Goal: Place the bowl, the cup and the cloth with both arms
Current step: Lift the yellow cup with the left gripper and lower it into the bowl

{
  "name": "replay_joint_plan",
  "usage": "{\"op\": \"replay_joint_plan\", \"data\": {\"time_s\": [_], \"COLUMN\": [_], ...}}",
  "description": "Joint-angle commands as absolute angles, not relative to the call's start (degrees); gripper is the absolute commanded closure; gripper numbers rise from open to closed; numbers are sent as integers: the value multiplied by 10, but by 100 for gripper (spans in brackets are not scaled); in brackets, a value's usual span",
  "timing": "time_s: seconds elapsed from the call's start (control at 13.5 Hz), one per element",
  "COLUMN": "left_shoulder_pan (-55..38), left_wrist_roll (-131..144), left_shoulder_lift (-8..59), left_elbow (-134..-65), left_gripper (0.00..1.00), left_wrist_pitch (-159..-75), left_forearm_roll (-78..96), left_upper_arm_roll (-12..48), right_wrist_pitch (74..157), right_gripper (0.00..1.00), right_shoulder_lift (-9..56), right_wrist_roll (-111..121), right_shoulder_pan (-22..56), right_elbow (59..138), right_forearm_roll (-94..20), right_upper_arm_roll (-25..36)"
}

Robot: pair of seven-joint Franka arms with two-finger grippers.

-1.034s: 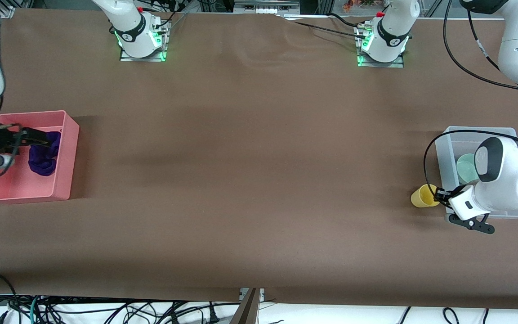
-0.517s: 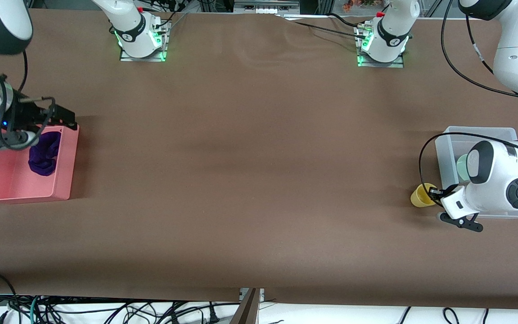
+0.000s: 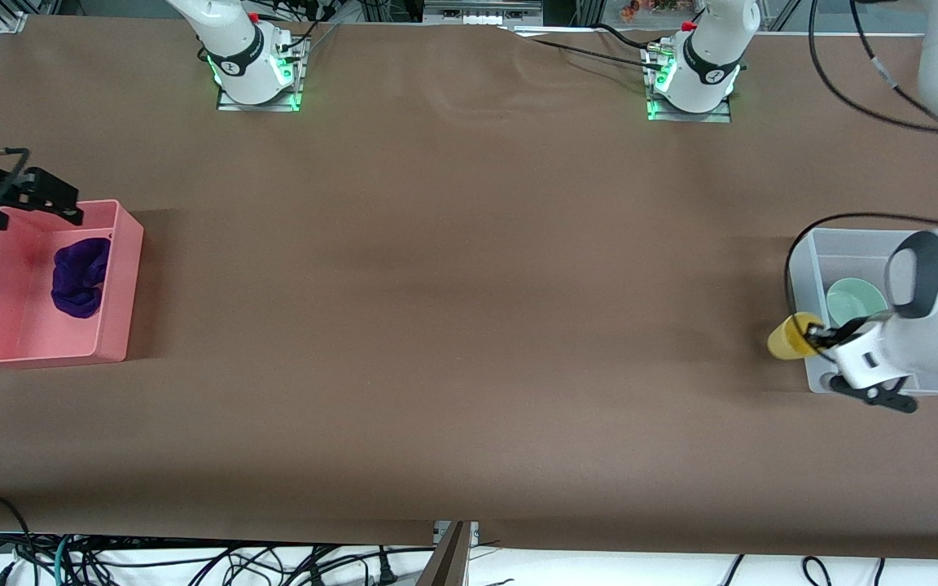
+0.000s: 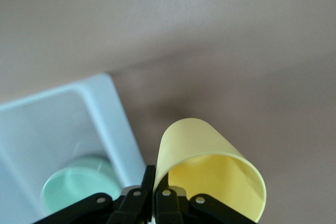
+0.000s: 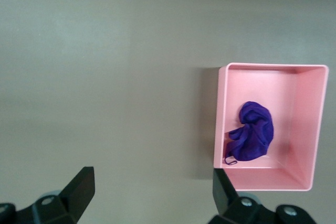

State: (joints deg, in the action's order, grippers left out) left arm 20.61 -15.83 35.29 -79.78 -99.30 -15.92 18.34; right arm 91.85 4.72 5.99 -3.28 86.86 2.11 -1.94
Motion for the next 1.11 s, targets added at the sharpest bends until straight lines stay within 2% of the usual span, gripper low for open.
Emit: {"op": "replay_joint_plan", "data": {"time_s": [0.0,0.22,0.52,0.89,0.96,1.03], "left_shoulder_pan": [258,332,403,412,412,412], "left_wrist_roll": [-244,-336,-368,-369,-369,-369], "left_shoulder_lift": [309,311,308,321,329,331], "left_elbow": [-813,-840,-972,-983,-983,-982], "left_gripper": [100,100,100,100,87,33], "left_wrist_pitch": [-947,-964,-1136,-1164,-1165,-1165], "left_forearm_roll": [-170,-179,-180,-179,-179,-179], "left_upper_arm_roll": [186,185,186,186,186,186], "right_wrist_pitch": [901,883,843,843,845,846], "right_gripper": [1,1,1,1,1,1], "right_shoulder_lift": [39,36,41,48,48,48], "right_wrist_roll": [55,47,18,20,20,21], "right_shoulder_pan": [-35,-35,-33,-29,-28,-28], "right_elbow": [860,859,850,844,843,843], "right_forearm_roll": [31,24,23,22,22,22], "right_upper_arm_roll": [-19,-16,-19,-20,-20,-20]}}
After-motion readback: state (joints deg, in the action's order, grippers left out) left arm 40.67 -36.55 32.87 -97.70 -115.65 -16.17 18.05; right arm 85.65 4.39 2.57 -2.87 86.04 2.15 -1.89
